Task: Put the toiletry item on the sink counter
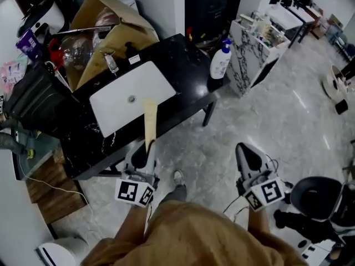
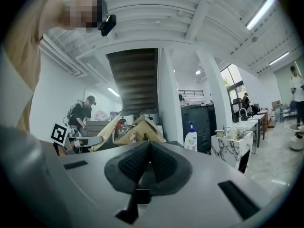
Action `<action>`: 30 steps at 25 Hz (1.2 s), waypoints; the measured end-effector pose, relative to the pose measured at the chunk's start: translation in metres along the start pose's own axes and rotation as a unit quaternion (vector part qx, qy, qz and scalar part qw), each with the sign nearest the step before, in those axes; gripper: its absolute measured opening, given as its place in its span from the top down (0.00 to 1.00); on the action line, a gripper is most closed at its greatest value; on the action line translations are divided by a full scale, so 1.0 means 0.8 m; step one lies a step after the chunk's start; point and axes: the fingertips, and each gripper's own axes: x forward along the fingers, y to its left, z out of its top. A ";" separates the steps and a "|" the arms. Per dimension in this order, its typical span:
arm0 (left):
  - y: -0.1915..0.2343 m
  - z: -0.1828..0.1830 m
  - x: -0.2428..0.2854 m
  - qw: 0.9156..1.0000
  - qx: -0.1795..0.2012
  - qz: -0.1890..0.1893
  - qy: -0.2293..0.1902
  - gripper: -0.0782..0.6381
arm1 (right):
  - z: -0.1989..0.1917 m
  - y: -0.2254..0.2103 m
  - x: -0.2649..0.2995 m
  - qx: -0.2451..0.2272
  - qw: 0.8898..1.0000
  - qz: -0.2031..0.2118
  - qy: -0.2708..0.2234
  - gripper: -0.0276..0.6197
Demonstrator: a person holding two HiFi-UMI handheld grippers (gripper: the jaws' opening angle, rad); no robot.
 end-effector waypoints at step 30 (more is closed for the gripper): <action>0.128 0.014 0.276 1.000 0.002 -0.003 0.013 0.83 | 0.053 -0.143 0.299 -0.011 0.998 0.053 -0.016 0.95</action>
